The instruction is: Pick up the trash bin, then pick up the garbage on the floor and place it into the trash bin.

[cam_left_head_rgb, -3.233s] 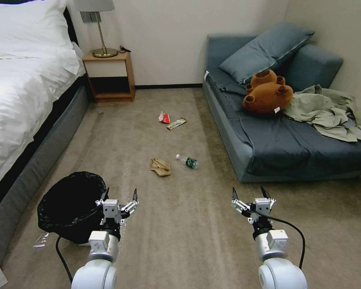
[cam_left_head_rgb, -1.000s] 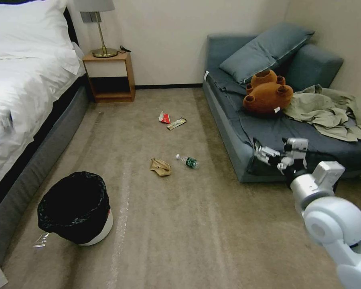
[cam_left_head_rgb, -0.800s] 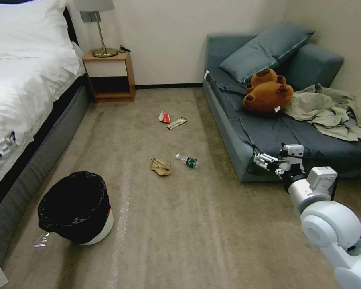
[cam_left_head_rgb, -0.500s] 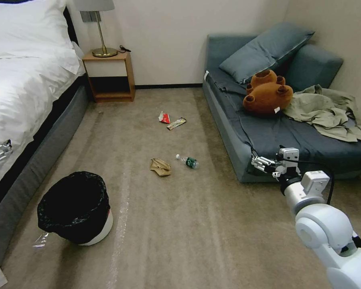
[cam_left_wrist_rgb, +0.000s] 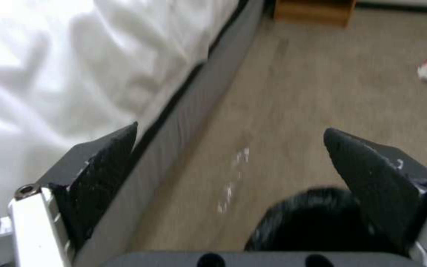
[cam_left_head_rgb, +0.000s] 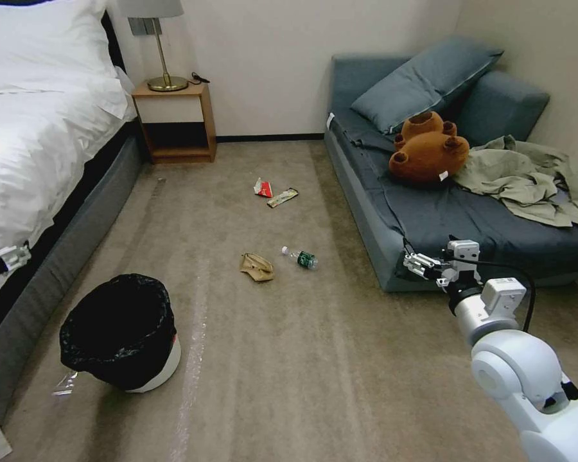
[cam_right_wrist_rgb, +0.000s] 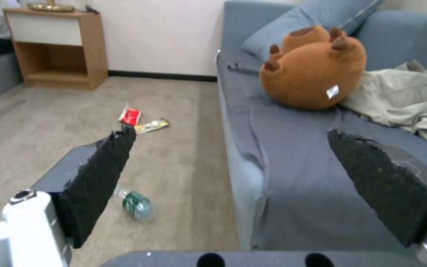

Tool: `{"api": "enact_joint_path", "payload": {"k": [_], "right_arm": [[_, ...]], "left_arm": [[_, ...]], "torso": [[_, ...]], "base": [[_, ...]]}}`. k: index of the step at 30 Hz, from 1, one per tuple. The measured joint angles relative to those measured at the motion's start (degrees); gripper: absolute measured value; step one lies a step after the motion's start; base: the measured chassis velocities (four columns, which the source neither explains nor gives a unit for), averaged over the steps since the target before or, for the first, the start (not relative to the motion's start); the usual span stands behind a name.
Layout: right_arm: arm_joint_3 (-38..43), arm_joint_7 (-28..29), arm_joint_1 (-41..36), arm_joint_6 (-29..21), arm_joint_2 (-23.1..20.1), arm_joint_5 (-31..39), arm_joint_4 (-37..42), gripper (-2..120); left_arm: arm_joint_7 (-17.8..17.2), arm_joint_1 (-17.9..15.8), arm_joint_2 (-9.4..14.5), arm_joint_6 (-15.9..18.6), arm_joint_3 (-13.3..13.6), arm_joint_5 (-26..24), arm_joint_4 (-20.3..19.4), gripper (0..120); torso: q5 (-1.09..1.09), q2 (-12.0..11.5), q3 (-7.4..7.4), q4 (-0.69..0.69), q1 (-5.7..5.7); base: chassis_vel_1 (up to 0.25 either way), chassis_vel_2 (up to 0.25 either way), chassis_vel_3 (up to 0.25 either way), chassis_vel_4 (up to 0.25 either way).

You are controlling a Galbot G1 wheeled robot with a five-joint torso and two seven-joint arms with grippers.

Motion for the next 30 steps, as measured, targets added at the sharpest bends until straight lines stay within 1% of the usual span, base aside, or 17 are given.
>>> {"api": "enact_joint_path", "payload": {"k": [1,4,5,7,8,9,10,11,13,14,15,17,18,20,21,26,30], "right_arm": [[0.00,0.00,0.00,0.00,0.00,0.00,0.00,100],[-0.91,-0.02,-0.22,0.11,0.74,-0.99,-0.10,100],[-0.91,-0.02,-0.22,0.11,0.74,-0.99,-0.10,100],[-1.40,-0.02,-0.39,0.11,1.28,-1.54,-0.09,100],[-1.40,-0.02,-0.39,0.11,1.28,-1.54,-0.09,100],[-1.41,-0.02,-0.50,0.11,1.39,-1.68,-0.09,100],[-1.41,-0.01,-0.71,0.12,1.51,-1.80,-0.05,100],[-1.41,-0.01,-0.71,0.12,1.51,-1.80,-0.05,100],[-1.50,-0.01,-0.75,0.12,1.56,-1.88,-0.04,100],[-1.69,-0.01,-0.68,0.13,1.57,-1.89,-0.13,100],[-1.69,-0.01,-0.68,0.13,1.57,-1.89,-0.13,100],[-1.89,-0.06,-0.68,0.39,1.70,-2.15,-0.52,100],[-1.89,-0.06,-0.68,0.39,1.70,-2.15,-0.52,100],[-1.93,-0.14,-0.92,0.65,1.98,-2.45,-0.65,100],[-1.93,-0.14,-0.92,0.65,1.98,-2.45,-0.65,100],[-1.91,-0.23,-1.42,0.72,2.41,-2.80,-0.37,100],[-1.94,-0.36,-1.69,0.76,2.77,-3.39,-0.34,100]], "left_arm": [[0.00,0.00,0.00,0.00,0.00,0.00,0.00,98],[-0.22,-0.80,0.08,1.72,2.56,-0.61,1.99,98],[-0.22,-0.80,0.08,1.72,2.56,-0.61,1.99,98],[-0.14,-1.66,-0.02,2.63,5.55,0.23,3.54,99],[-0.14,-1.66,-0.02,2.63,5.55,0.23,3.54,99],[-0.12,-2.06,-0.11,2.69,6.66,0.90,4.32,99],[-0.02,-2.78,-0.35,2.72,8.42,2.18,5.73,98],[-0.02,-2.78,-0.35,2.72,8.42,2.18,5.73,98],[0.31,-3.25,-1.02,2.73,9.97,4.57,7.43,98],[0.50,-3.31,-1.44,2.73,10.40,5.69,8.11,98],[0.50,-3.31,-1.44,2.73,10.40,5.69,8.11,98],[0.70,-3.84,-2.06,2.73,11.44,7.92,10.24,98],[0.70,-3.84,-2.06,2.73,11.44,7.92,10.24,98],[0.74,-4.54,-2.19,2.70,12.38,8.85,11.88,98],[0.74,-4.54,-2.19,2.70,12.38,8.85,11.88,98],[0.91,-6.25,-2.60,2.63,14.01,9.75,12.83,98],[2.10,-7.24,-2.57,2.59,15.02,10.29,13.21,98]], "torso": [[0.00,0.00,0.00,0.00,0.00],[-0.01,0.00,0.00,0.00,0.00],[-0.01,0.00,0.00,0.00,0.00],[0.00,0.00,0.00,0.00,0.00],[0.00,0.00,0.00,0.00,0.00],[0.00,0.00,0.00,0.00,0.00],[0.00,0.00,0.00,0.00,0.00],[0.00,0.00,0.00,0.00,0.00],[0.00,0.00,0.00,-0.01,0.00],[0.00,0.00,0.00,-0.01,0.00],[0.00,0.00,0.00,-0.01,0.00],[-0.01,0.00,0.00,0.01,0.00],[-0.01,0.00,0.00,0.01,0.00],[-0.01,0.00,0.00,0.01,0.00],[-0.01,0.00,0.00,0.01,0.00],[0.00,0.00,0.00,0.00,0.00],[0.01,0.00,0.00,0.00,0.00]], "base": [[0.000,0.000,0.000,0.000],[0.000,0.000,0.000,0.000],[0.000,0.000,0.000,0.000],[0.000,0.000,0.000,0.000],[0.000,0.000,0.000,0.000],[0.000,0.000,0.000,0.000],[0.000,0.000,0.000,0.000],[0.000,0.000,0.000,0.000],[0.000,0.000,0.000,0.000],[0.000,0.000,0.000,0.000],[0.000,0.000,0.000,0.000],[0.000,0.000,0.000,0.000],[0.000,0.000,0.000,0.000],[0.000,0.000,0.000,0.000],[0.000,0.000,0.000,0.000],[0.000,0.000,0.000,0.000],[0.000,0.000,0.000,0.000]]}}
